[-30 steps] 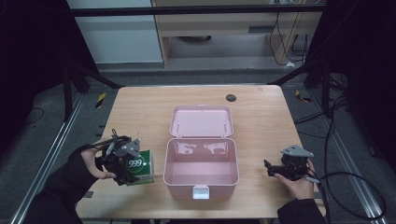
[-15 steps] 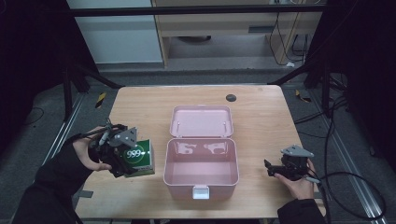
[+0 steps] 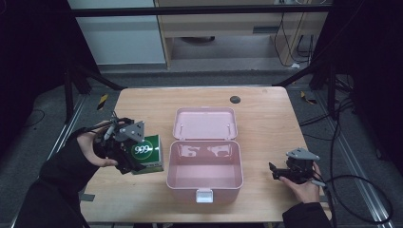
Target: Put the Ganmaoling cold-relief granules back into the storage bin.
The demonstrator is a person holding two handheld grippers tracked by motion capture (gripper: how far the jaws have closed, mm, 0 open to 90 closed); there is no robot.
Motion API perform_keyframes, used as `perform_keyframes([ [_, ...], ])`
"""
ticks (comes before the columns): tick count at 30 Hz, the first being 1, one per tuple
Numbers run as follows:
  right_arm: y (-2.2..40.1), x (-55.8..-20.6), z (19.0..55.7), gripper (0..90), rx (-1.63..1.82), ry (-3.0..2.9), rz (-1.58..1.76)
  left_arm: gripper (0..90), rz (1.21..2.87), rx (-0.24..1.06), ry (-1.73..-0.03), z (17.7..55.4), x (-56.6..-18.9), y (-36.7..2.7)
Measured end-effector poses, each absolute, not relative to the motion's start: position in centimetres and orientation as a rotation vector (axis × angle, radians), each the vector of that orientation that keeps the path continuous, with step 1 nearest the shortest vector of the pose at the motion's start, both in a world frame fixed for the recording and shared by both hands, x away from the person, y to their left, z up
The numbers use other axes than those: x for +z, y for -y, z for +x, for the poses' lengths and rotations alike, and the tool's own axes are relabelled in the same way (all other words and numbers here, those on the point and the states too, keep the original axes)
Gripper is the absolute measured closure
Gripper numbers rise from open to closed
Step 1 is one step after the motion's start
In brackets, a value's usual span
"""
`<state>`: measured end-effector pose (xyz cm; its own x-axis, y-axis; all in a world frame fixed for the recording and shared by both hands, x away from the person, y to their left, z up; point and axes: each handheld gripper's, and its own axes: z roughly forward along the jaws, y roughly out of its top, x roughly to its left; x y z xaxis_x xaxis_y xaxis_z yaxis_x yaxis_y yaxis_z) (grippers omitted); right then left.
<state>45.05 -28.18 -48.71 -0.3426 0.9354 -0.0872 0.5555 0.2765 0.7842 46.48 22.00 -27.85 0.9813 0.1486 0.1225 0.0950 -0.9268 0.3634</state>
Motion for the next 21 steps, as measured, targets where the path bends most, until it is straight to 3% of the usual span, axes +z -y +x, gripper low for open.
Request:
perform_keyframes([
  [21, 28.2, -48.7, 45.0, 3.7, 0.901, -2.002, 1.337, 14.8, 2.736, 0.197, -0.097, 47.4, -26.5, -18.3],
])
